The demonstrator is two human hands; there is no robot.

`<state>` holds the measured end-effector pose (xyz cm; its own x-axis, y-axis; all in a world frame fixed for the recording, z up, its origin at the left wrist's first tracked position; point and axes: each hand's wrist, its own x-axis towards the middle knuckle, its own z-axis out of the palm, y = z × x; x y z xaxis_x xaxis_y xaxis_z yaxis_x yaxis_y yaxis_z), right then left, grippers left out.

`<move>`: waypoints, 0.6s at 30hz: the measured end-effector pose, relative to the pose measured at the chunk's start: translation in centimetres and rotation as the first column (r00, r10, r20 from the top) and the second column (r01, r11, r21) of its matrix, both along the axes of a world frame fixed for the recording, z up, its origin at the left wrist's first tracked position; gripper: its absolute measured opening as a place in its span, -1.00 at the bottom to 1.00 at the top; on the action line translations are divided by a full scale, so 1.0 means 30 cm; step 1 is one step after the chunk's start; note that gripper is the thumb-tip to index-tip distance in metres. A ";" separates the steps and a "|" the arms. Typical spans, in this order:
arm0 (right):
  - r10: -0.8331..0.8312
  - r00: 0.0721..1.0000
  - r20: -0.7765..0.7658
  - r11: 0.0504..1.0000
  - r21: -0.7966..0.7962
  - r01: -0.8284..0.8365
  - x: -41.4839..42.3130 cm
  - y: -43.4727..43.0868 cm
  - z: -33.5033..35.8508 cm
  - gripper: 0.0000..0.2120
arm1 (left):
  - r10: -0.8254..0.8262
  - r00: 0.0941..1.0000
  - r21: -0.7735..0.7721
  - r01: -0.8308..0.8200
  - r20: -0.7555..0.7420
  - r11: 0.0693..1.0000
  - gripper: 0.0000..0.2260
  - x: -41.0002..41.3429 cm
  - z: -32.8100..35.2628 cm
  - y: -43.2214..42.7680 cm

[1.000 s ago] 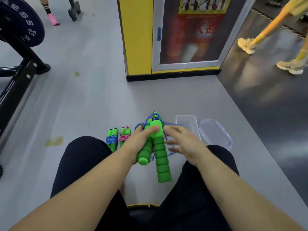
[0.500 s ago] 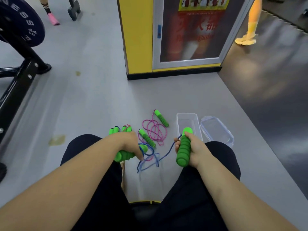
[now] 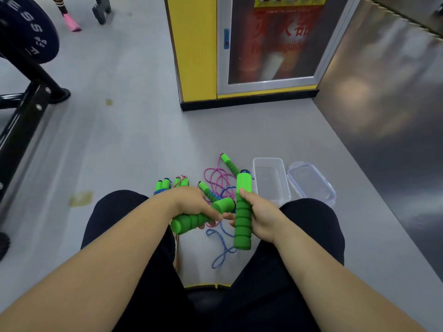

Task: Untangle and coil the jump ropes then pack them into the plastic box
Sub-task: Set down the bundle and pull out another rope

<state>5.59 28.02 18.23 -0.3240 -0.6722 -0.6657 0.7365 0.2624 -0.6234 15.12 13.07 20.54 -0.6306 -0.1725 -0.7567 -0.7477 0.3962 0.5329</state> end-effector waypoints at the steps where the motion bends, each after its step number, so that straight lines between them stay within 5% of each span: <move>1: 0.037 0.997 -0.066 0.999 0.022 -0.036 0.004 -0.002 -0.007 -0.87 | -0.044 0.999 -0.034 0.045 0.002 0.998 -0.76 -0.004 0.005 0.006; 4: 0.084 0.971 -0.226 0.992 0.114 -0.059 -0.009 -0.011 -0.027 -0.89 | -0.130 0.991 -0.086 0.131 0.015 0.988 -0.64 -0.006 0.026 0.004; 6: -0.120 0.967 -0.227 0.985 0.094 0.145 -0.045 -0.012 -0.040 -0.86 | -0.102 0.995 -0.098 0.101 -0.002 0.990 -0.65 0.004 0.022 -0.025; 8: -0.441 0.892 -0.098 0.893 0.051 0.447 -0.102 -0.004 -0.038 -0.80 | 0.129 0.991 0.049 -0.127 -0.044 0.991 -0.73 0.020 0.020 -0.048; 9: -0.556 0.831 -0.008 0.830 0.048 0.556 -0.128 0.003 -0.033 -0.78 | 0.331 0.942 0.192 -0.316 -0.054 0.929 -0.74 0.025 0.011 -0.056; 10: -0.613 0.787 0.067 0.790 0.052 0.611 -0.150 0.010 -0.027 -0.77 | 0.563 0.826 0.384 -0.512 -0.026 0.769 -0.75 0.028 0.001 -0.059; 12: -0.561 0.817 0.132 0.827 0.046 0.561 -0.164 0.019 -0.005 -0.78 | 0.858 0.502 0.654 -0.686 0.111 0.317 -0.78 0.027 -0.020 -0.046; 13: -0.475 0.871 0.122 0.879 0.032 0.475 -0.149 0.018 0.003 -0.79 | 0.901 0.413 0.683 -0.697 0.135 0.218 -0.78 0.025 -0.037 -0.033; 16: -0.183 0.983 0.025 0.983 0.014 0.182 -0.079 -0.009 -0.008 -0.75 | 0.874 0.484 0.593 -0.720 0.057 0.360 -0.79 0.005 -0.057 0.057; 18: -0.081 0.996 0.026 0.997 0.008 0.081 -0.036 -0.033 -0.016 -0.66 | 0.885 0.452 0.670 -0.693 0.116 0.266 -0.75 -0.015 -0.041 0.104</move>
<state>4.52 27.04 17.77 -0.3597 -0.6395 -0.6794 0.7715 0.2058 -0.6021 14.68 16.19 19.32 -0.5906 -0.3139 -0.7434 -0.3131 -0.7599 0.5696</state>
